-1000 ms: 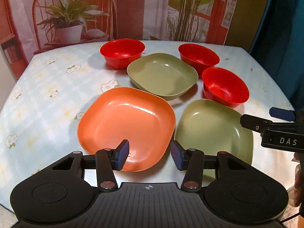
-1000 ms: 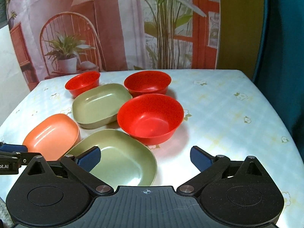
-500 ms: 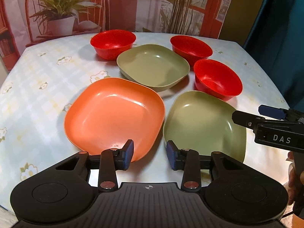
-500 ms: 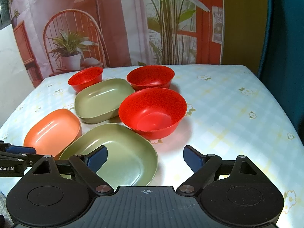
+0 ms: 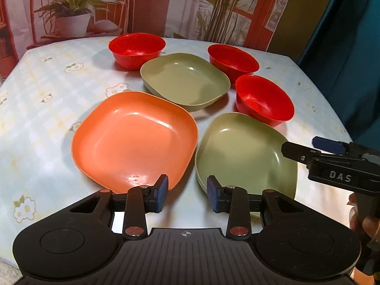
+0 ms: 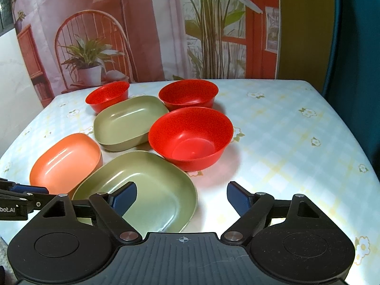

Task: Organize plates and bowls
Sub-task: 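Move the left gripper down toward the rim of the olive-green plate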

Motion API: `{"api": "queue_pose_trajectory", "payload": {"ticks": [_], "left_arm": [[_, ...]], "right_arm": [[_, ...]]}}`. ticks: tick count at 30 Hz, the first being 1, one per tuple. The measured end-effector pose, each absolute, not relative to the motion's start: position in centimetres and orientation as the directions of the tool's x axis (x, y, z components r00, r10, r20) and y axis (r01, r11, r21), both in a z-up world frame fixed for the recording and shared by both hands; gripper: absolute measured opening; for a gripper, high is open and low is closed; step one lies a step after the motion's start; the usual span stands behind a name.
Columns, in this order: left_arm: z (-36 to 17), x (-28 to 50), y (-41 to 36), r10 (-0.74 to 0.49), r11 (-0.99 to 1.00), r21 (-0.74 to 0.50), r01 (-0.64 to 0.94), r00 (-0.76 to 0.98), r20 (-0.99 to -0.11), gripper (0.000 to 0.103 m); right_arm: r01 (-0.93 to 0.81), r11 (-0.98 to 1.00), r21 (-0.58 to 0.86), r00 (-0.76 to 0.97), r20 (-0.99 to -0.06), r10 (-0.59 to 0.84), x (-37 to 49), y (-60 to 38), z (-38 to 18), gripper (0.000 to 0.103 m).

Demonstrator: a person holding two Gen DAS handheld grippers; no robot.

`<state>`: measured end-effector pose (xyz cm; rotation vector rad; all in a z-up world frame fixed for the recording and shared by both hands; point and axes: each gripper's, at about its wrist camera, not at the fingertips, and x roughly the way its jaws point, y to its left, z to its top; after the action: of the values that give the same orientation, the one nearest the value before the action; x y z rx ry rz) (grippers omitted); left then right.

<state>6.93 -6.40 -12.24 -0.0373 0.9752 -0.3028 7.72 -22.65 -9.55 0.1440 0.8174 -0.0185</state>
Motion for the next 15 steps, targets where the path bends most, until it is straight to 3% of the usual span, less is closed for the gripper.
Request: {"api": "queue_pose_trajectory", "payload": {"ticks": [2, 7, 15], "left_arm": [[-12.4, 7.0, -6.4, -0.28, 0.955, -0.178, 0.238, 0.518, -0.808, 0.033], [-12.6, 7.0, -6.6, -0.317, 0.943, -0.208, 0.261, 0.504, -0.804, 0.027], [-13.5, 7.6, -7.0, -0.333, 0.936, -0.228, 0.267, 0.467, -0.819, 0.027]], "right_arm": [[0.078, 0.989, 0.124, 0.68, -0.732, 0.038, 7.7, -22.9, -9.8, 0.073], [0.091, 0.988, 0.126, 0.672, -0.74, 0.033, 7.8, -23.2, -10.2, 0.069], [0.093, 0.987, 0.132, 0.656, -0.754, 0.039, 8.1, -23.4, -11.0, 0.06]]}}
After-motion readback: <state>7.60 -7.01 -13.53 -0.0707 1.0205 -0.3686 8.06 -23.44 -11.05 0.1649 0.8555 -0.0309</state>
